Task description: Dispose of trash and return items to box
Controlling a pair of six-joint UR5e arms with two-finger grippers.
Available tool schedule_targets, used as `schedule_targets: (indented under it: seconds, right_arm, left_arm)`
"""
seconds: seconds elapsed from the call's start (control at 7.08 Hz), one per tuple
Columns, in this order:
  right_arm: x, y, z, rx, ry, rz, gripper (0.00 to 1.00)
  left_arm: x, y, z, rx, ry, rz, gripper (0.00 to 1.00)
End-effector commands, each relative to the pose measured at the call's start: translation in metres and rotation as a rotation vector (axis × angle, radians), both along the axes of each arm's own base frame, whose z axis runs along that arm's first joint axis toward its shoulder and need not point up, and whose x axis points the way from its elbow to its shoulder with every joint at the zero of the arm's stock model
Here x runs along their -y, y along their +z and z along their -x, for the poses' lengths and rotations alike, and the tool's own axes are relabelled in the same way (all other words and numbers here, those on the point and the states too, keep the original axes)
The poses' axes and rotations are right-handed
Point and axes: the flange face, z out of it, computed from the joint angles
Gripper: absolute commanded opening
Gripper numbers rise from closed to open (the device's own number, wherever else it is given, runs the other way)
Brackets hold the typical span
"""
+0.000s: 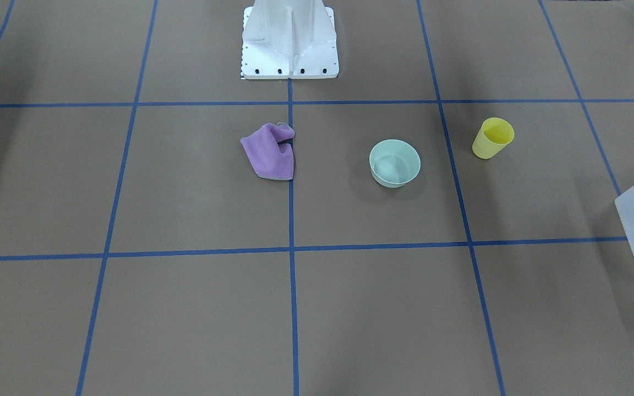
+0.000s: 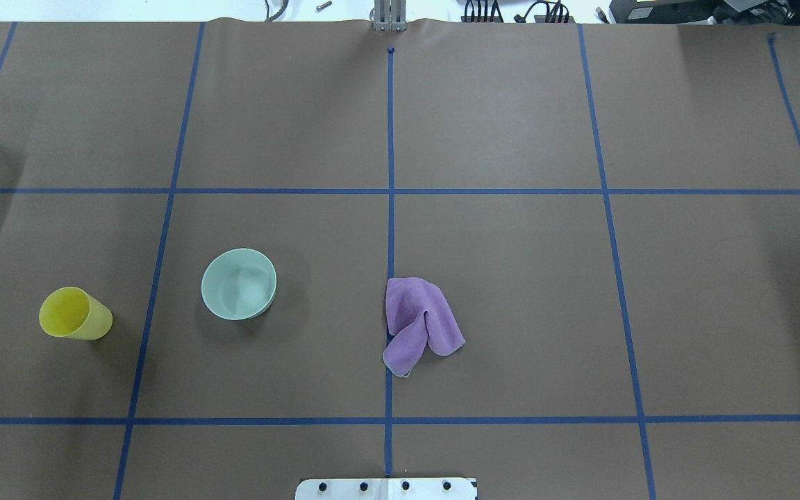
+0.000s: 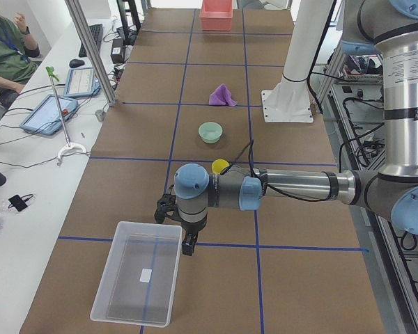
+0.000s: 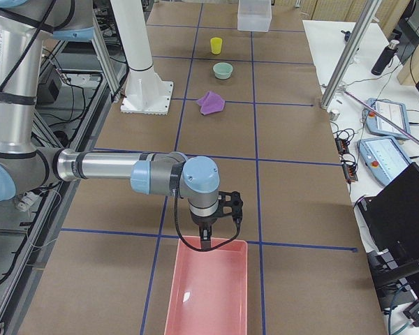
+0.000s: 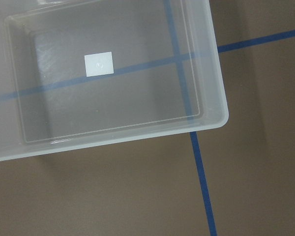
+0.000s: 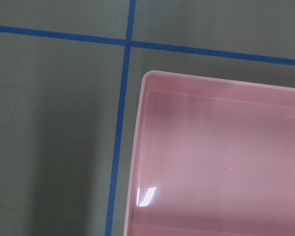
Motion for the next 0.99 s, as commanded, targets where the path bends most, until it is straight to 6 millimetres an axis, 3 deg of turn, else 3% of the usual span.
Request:
schedule_targets:
  seconds: [0.0,0.28,0.42,0.56,0.71,0.85]
  right_arm:
    - [-0.002,0.000,0.000,-0.003,-0.001,0.000,1.00]
    - [0.005,-0.022,-0.001,-0.006,0.003,-0.043,1.00]
    - [0.020,-0.053,0.003,0.010,0.002,-0.117,1.00]
    - [0.036,-0.065,0.003,0.016,-0.001,-0.175,1.00]
    - [0.038,-0.077,0.008,0.096,-0.013,-0.216,1.00]
    - [0.032,-0.072,0.010,0.112,-0.019,-0.239,1.00]
  left_arm:
    - [0.000,-0.001,0.000,0.000,-0.001,-0.001,0.98]
    - [0.000,-0.002,0.000,-0.001,0.000,-0.002,0.98]
    - [0.002,-0.012,0.000,-0.012,-0.008,-0.016,0.98]
    - [0.008,-0.029,-0.004,-0.060,-0.006,-0.052,0.98]
    - [0.014,-0.057,-0.005,-0.076,0.002,-0.162,0.98]
    - [0.037,-0.099,-0.009,-0.123,-0.049,-0.245,0.98]
